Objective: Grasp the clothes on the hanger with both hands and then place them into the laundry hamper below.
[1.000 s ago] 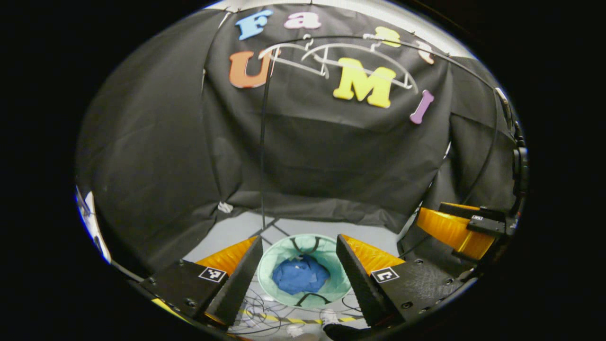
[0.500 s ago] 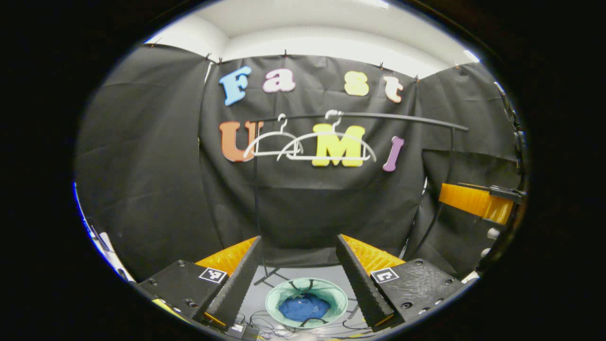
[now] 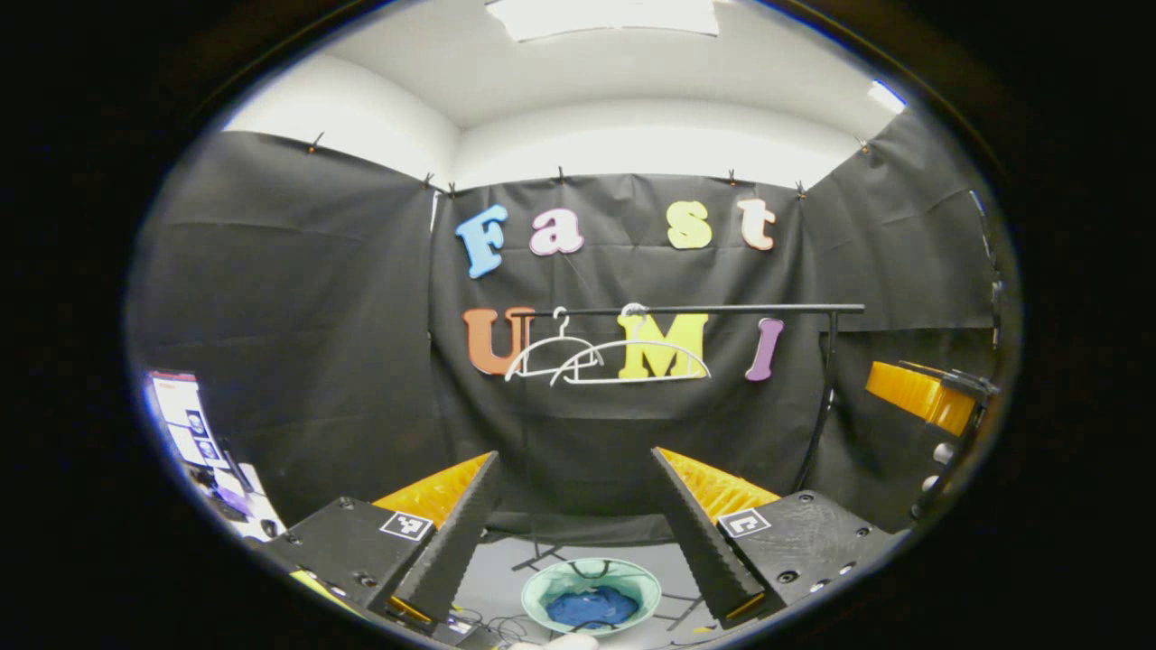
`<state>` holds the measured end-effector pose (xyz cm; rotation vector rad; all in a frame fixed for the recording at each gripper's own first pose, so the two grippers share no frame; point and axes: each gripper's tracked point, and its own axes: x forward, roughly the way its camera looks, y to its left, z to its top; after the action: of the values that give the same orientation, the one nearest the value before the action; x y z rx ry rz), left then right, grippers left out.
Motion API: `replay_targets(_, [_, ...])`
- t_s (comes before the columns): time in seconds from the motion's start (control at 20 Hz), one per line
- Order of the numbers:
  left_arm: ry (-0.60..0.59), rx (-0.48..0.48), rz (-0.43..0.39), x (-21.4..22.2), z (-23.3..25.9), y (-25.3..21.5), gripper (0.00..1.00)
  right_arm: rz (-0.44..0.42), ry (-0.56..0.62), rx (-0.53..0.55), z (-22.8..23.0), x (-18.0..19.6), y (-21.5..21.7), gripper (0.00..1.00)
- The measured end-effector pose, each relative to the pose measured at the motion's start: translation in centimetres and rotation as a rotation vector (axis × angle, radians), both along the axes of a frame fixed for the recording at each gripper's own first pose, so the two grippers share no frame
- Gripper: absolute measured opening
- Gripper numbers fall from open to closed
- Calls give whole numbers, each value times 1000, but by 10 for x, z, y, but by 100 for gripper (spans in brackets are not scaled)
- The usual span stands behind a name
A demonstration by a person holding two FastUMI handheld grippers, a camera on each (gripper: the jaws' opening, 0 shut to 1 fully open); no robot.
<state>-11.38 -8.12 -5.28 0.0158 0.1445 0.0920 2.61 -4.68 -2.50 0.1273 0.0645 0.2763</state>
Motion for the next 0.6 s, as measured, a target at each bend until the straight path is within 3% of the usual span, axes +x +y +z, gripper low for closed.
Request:
replay_targets(0.45, [-23, 49, 20, -35, 15, 14, 100, -62, 29, -56, -4, 2, -3, 99])
replay_targets(0.6, [-27, 28, -10, -34, 18, 13, 100, -67, 21, -55, 0, 0, 0, 99])
